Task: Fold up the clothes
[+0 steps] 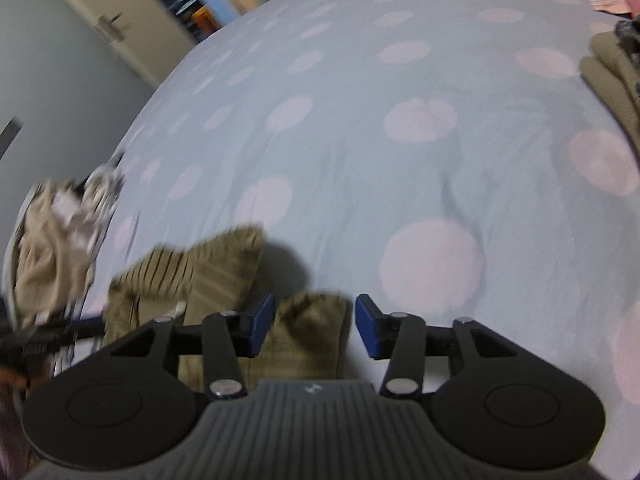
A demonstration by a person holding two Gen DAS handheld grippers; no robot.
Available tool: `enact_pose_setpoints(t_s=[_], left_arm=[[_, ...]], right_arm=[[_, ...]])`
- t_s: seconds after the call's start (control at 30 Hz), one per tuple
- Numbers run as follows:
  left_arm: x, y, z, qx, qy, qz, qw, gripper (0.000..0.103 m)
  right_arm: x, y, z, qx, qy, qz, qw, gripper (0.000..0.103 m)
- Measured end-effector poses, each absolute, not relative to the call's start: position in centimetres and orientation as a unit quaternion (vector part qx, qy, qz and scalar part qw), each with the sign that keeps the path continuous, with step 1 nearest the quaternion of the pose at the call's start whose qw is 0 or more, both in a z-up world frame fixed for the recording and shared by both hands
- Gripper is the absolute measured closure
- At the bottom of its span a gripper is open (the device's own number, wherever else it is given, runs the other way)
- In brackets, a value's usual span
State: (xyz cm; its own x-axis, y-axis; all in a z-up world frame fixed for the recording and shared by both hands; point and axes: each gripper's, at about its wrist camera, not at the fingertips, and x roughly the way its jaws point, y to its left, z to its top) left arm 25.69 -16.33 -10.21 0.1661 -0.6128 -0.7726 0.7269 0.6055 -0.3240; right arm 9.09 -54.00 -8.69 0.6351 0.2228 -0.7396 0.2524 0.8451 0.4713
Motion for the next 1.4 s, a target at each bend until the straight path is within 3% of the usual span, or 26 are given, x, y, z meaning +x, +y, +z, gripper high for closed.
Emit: enact_pose_setpoints(t_s=[0.07,0.33,0.4,0.43,0.47,0.5,0.53,0.57,0.63,0.9,1.17,1.4], left_arm=[[26.0,-16.7,-10.9,0.069,0.475,-0.435,0.762,0.044],[26.4,-18.5,-12.4,0.065,0.45,-0.43,0.78,0.047],[25.9,-18.9,-12.5,0.078,0.432,-0.429,0.79,0.059],[25.6,-19.0,-12.6,0.082,0.425,-0.427,0.794,0.062],[25.4,-19.1,-12.6,0.085,0.419,-0.426,0.798,0.073],[25.3,-19.1,-12.5,0.085,0.415,-0.425,0.8,0.081],[25.3,-19.0,-12.4,0.081,0.415,-0.425,0.801,0.086],[25.4,-18.9,-12.2,0.073,0.417,-0.427,0.799,0.095],[25.4,-18.7,-11.5,0.062,0.413,-0.433,0.799,0.097],[22.8,-16.6,-5.4,0.06,0.355,-0.477,0.802,0.098],[16.4,-12.5,1.6,0.076,0.297,-0.522,0.796,0.098],[9.6,-8.0,3.8,0.077,0.274,-0.542,0.791,0.098]], right_arm=[[8.6,-53.4,-9.3,0.265,0.434,0.01,0.861,0.035],[11.1,-51.3,-11.7,0.22,0.451,0.015,0.865,0.032],[11.6,-50.4,-11.8,0.199,0.451,0.018,0.87,0.039],[11.8,-50.0,-11.7,0.185,0.451,0.017,0.873,0.052],[12.0,-49.5,-11.7,0.17,0.45,0.017,0.876,0.064],[12.1,-49.1,-11.6,0.156,0.45,0.017,0.879,0.069],[12.3,-48.6,-11.6,0.141,0.449,0.017,0.882,0.086],[12.4,-48.2,-11.5,0.127,0.448,0.017,0.885,0.096],[12.4,-48.0,-11.0,0.119,0.444,0.016,0.888,0.099],[9.6,-47.3,-4.7,0.101,0.402,0.044,0.909,0.099],[1.6,-44.0,3.1,0.062,0.346,0.095,0.931,0.099],[-6.6,-40.8,5.7,0.046,0.323,0.11,0.939,0.099]])
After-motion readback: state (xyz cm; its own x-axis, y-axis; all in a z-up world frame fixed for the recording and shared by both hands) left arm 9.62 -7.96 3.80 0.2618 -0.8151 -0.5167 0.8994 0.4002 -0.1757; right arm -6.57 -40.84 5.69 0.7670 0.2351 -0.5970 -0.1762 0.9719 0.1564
